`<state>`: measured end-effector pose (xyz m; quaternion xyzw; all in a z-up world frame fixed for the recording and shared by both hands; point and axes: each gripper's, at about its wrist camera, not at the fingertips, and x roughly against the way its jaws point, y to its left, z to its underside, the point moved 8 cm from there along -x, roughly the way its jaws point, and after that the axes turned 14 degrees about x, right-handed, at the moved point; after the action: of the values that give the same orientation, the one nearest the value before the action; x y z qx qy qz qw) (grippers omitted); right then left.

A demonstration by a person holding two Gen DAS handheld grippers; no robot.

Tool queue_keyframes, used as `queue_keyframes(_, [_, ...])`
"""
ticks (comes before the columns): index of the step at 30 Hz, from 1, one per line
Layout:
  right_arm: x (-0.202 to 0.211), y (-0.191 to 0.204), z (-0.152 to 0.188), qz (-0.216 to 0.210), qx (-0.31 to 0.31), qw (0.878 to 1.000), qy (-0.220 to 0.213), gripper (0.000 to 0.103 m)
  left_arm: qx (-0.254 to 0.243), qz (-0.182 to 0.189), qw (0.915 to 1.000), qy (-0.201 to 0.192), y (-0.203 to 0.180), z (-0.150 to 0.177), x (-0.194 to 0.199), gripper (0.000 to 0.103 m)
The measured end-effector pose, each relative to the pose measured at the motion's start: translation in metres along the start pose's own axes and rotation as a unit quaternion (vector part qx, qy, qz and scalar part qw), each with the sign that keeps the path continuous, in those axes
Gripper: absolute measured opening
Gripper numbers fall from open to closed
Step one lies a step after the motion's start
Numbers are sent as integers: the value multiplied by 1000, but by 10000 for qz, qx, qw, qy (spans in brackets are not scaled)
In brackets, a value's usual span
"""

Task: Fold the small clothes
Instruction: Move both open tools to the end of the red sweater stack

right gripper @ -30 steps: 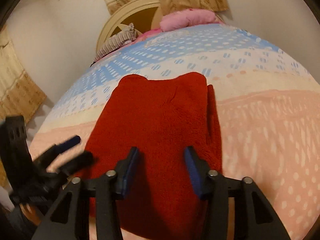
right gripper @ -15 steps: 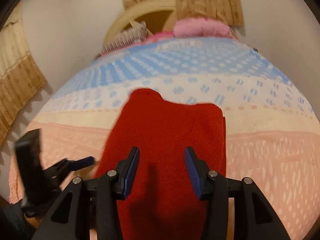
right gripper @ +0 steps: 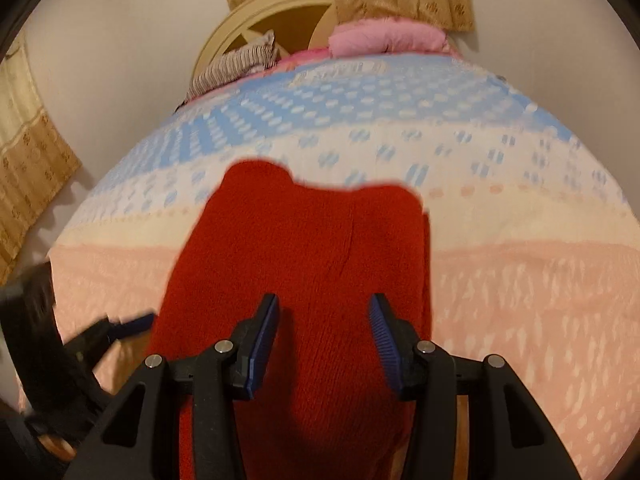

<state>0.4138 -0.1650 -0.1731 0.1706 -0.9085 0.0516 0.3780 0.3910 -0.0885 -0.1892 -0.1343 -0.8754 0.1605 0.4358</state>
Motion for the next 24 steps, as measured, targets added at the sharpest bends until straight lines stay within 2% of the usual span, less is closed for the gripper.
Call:
queue_keyframes(1, [-3, -1, -2, 131, 55, 9999, 81, 48, 7, 7, 10000, 8, 0, 0, 0, 103])
queue_keyframes(3, [-22, -3, 11, 222, 129, 9983, 515, 48, 4, 3, 10000, 14, 1, 0, 0, 103])
queue_keyframes(6, [-19, -1, 14, 298, 327, 9987, 271, 49, 0, 1, 10000, 12, 1, -1, 0, 103])
queue_keyframes(13, [-17, -4, 14, 104, 346, 9989, 300, 49, 43, 58, 10000, 62, 2, -1, -2, 103])
queue_keyframes(19, [-13, -4, 21, 120, 292, 9995, -99, 50, 37, 66, 10000, 56, 2, -1, -1, 103])
queue_keyframes(22, [-8, -7, 16, -81, 169, 9998, -103, 50, 111, 184, 9997, 63, 3, -2, 0, 103])
queue_keyframes(24, [1, -15, 9, -277, -27, 9991, -325, 50, 255, 364, 9990, 82, 5, -3, 1, 103])
